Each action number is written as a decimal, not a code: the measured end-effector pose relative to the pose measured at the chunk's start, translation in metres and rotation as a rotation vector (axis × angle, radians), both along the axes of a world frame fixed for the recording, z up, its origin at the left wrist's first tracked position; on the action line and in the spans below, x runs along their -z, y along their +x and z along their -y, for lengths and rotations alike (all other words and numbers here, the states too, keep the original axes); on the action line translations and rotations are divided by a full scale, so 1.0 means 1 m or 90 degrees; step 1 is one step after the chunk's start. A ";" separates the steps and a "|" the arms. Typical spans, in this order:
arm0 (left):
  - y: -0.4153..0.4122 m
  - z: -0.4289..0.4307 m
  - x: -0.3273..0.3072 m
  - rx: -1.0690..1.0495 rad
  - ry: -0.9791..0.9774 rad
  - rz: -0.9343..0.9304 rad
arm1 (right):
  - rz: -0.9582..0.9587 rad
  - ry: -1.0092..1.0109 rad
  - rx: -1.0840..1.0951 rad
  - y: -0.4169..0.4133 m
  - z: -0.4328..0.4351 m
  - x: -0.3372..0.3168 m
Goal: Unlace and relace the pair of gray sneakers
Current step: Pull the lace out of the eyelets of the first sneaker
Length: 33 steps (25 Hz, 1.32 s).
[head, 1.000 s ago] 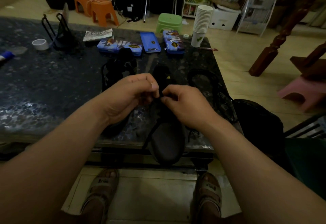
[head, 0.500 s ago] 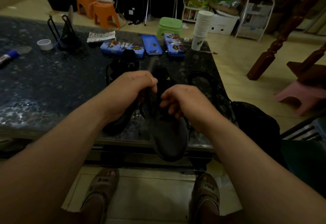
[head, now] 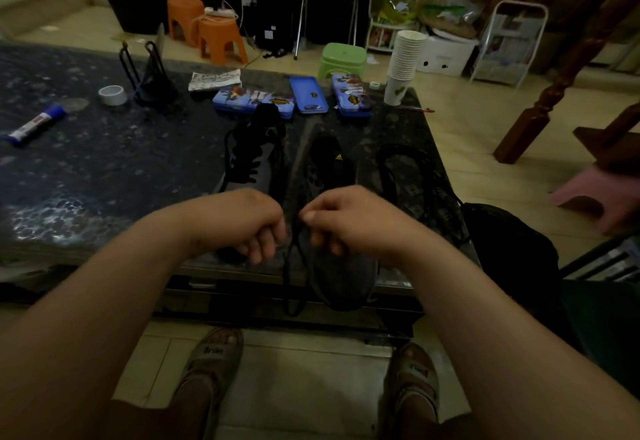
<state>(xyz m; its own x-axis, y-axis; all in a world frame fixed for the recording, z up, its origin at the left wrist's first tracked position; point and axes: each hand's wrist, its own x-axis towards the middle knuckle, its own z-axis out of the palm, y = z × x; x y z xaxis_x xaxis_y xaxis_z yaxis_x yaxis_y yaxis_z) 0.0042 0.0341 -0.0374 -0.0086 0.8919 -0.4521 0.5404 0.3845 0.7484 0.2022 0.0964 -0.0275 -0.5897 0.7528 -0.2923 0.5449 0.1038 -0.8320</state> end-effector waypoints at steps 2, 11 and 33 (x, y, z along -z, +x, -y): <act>0.003 -0.003 0.012 -0.078 0.143 -0.188 | 0.032 0.119 0.136 0.020 -0.016 0.002; 0.049 -0.044 0.034 -0.131 0.205 -0.221 | 0.076 0.289 0.010 0.015 -0.050 0.019; 0.037 -0.033 0.040 -0.140 0.184 -0.177 | -0.220 -0.081 0.069 0.013 -0.055 0.002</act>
